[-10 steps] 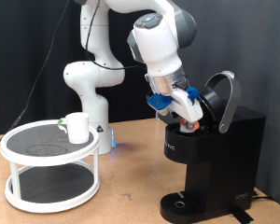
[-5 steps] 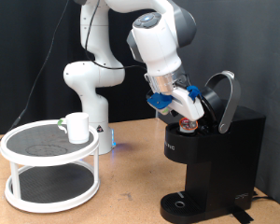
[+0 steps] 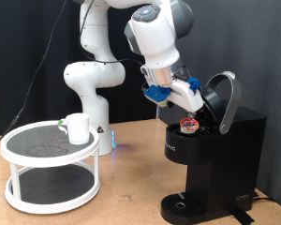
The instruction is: Make a cup of coffee with the keurig machine
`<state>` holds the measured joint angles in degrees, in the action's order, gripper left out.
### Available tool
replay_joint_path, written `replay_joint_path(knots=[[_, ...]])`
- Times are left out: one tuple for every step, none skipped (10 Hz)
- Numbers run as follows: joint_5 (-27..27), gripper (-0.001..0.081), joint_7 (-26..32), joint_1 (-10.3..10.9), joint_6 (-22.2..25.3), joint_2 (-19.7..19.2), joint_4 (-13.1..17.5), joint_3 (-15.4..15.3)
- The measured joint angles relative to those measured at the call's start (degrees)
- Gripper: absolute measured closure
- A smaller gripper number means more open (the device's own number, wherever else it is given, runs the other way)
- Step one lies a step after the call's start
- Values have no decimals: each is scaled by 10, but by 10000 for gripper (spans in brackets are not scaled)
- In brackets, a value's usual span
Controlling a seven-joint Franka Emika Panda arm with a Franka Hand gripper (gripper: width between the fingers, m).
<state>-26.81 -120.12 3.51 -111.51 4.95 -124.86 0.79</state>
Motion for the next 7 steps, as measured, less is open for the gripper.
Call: replay_joint_path(knots=[[15, 72, -12, 0, 12, 0, -2, -1], [25, 72, -21, 0, 15, 0, -6, -3], [29, 72, -26, 0, 15, 0, -11, -4], [31, 72, -28, 0, 14, 1, -14, -4], [31, 72, -28, 0, 14, 1, -15, -4], [31, 72, -28, 0, 14, 1, -15, -3], [31, 72, -27, 0, 14, 2, -16, -3]])
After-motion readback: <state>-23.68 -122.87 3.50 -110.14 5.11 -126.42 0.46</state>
